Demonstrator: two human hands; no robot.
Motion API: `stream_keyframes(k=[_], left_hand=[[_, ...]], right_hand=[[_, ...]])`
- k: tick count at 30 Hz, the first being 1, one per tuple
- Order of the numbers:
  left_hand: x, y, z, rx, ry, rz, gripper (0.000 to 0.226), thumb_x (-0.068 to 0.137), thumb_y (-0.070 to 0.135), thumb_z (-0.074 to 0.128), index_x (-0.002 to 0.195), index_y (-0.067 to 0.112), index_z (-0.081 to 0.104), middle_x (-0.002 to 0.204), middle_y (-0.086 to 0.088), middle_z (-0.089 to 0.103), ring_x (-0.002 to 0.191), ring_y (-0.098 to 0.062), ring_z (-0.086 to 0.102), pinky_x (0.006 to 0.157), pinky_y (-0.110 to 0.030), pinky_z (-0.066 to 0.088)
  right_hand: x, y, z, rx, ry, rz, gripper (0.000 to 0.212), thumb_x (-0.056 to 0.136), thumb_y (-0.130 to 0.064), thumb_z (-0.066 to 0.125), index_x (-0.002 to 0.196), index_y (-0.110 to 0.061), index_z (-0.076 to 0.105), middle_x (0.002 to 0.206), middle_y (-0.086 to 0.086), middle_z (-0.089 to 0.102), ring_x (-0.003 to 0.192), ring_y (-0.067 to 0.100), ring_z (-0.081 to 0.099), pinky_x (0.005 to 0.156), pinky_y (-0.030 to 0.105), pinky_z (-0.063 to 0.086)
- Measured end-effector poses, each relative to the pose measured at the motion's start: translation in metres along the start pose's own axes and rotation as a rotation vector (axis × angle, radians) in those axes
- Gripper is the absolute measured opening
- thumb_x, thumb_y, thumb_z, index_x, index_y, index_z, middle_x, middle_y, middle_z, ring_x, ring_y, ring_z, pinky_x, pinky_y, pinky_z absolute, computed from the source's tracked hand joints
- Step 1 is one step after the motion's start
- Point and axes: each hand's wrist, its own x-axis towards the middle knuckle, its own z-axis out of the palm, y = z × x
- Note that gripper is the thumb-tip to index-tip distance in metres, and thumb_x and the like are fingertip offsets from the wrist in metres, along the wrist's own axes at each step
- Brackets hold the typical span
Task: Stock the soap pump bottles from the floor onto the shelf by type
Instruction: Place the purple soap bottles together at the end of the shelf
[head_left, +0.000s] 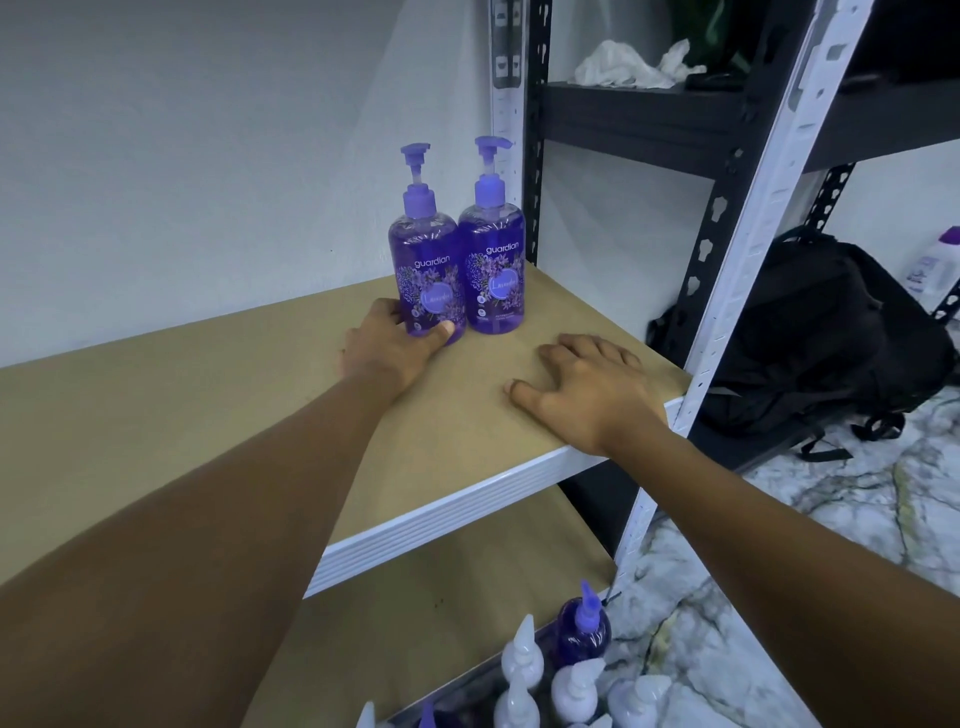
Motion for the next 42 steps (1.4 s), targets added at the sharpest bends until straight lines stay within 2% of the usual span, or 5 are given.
stream_keyframes(k=[8,27,35,39,42], left_hand=[[-0.018,0.002,-0.004,0.049,-0.043,-0.031,0.1,0.073,0.065,0.076,0.149,0.015,0.036,0.149,-0.003,0.052,0.136,-0.028,0.049,0.112,-0.045,0.04],[-0.268,-0.023,-0.047,0.192,0.069,0.263,0.03,0.085,0.034,0.073,0.111,0.019,0.07,0.125,-0.001,0.062,0.12,-0.025,0.052,0.104,-0.036,0.035],[-0.355,-0.091,-0.006,0.046,-0.088,-0.22,0.038,0.084,0.049,0.071,0.107,0.02,0.061,0.109,0.002,0.063,0.097,-0.019,0.062,0.09,-0.036,0.05],[-0.359,-0.141,0.016,0.185,-0.26,-0.35,0.049,0.068,0.072,0.05,0.067,0.023,0.049,0.082,-0.003,0.058,0.092,-0.03,0.064,0.08,-0.038,0.053],[-0.348,-0.162,0.031,0.365,-0.349,-0.372,0.063,0.067,0.079,0.049,0.085,0.019,0.059,0.104,-0.007,0.061,0.104,-0.032,0.062,0.087,-0.04,0.051]], right_hand=[[-0.001,0.001,-0.001,0.023,0.003,-0.004,0.076,0.087,-0.077,0.033,0.147,-0.031,0.043,0.16,-0.005,0.031,0.15,0.021,0.02,0.12,0.042,0.013],[-0.156,0.016,0.006,0.358,0.04,-0.024,0.056,0.092,-0.052,0.059,0.138,-0.021,0.054,0.143,-0.003,0.044,0.133,0.019,0.041,0.108,0.039,0.04],[-0.212,0.049,0.069,0.393,-0.216,0.164,0.046,0.09,-0.048,0.063,0.126,-0.02,0.061,0.124,0.005,0.055,0.113,0.025,0.056,0.097,0.036,0.045],[-0.21,0.07,0.101,0.38,-0.368,0.266,0.05,0.089,-0.057,0.063,0.124,-0.022,0.063,0.122,0.007,0.057,0.116,0.025,0.056,0.096,0.033,0.042],[-0.197,0.087,0.131,0.335,-0.432,0.342,0.071,0.072,-0.078,0.053,0.118,-0.025,0.066,0.122,0.006,0.062,0.114,0.026,0.058,0.1,0.04,0.047]])
